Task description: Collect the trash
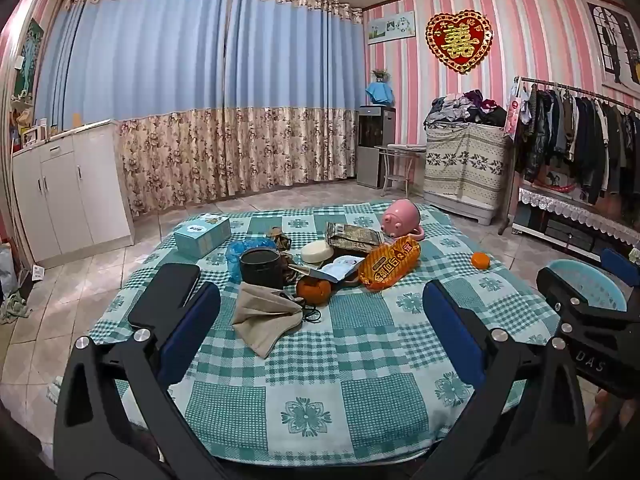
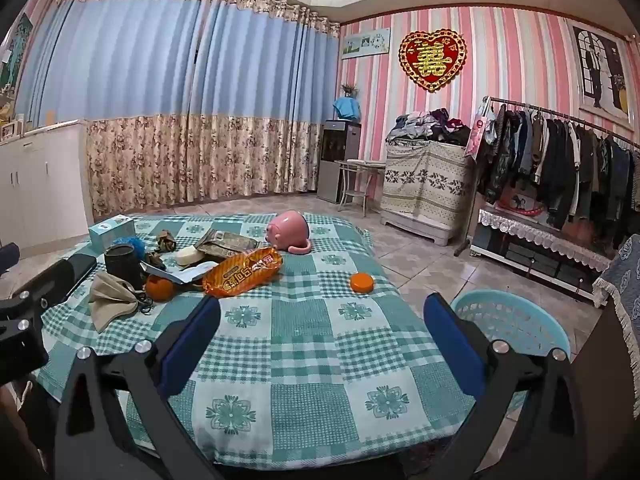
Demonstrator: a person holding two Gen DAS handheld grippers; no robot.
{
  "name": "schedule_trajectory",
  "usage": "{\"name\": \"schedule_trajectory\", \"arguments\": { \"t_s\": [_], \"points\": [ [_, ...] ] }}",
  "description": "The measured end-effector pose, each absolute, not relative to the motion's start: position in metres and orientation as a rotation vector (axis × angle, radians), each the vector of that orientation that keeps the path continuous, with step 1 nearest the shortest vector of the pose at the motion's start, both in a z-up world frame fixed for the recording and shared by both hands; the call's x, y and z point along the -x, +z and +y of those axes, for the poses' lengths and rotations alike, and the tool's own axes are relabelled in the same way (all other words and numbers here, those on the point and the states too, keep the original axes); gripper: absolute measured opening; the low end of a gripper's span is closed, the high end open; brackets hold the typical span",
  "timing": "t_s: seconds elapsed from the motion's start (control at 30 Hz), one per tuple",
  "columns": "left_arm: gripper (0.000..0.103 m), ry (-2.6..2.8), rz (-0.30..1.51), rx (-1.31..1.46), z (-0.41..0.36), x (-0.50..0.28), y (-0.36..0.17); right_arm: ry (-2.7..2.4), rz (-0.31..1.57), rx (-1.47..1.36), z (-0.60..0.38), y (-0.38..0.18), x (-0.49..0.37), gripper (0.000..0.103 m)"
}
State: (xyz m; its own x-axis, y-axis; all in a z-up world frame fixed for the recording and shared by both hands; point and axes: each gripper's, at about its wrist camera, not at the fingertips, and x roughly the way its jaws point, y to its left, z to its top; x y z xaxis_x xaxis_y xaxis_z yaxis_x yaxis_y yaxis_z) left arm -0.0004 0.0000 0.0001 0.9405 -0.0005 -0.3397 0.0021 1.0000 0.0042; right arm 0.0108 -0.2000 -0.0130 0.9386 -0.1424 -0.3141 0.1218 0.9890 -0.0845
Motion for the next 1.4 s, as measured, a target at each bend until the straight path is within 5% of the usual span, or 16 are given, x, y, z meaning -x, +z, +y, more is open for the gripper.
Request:
{"name": "schedule_trajectory", "arguments": {
  "t_s": [1.4],
  "points": [
    [0.098, 0.001, 0.353, -0.005, 0.0028, -0.0021, -0.0022, -0.133, 0.336, 0.063, -0.2003, -0.0170, -0.0141, 0.099]
  ]
}}
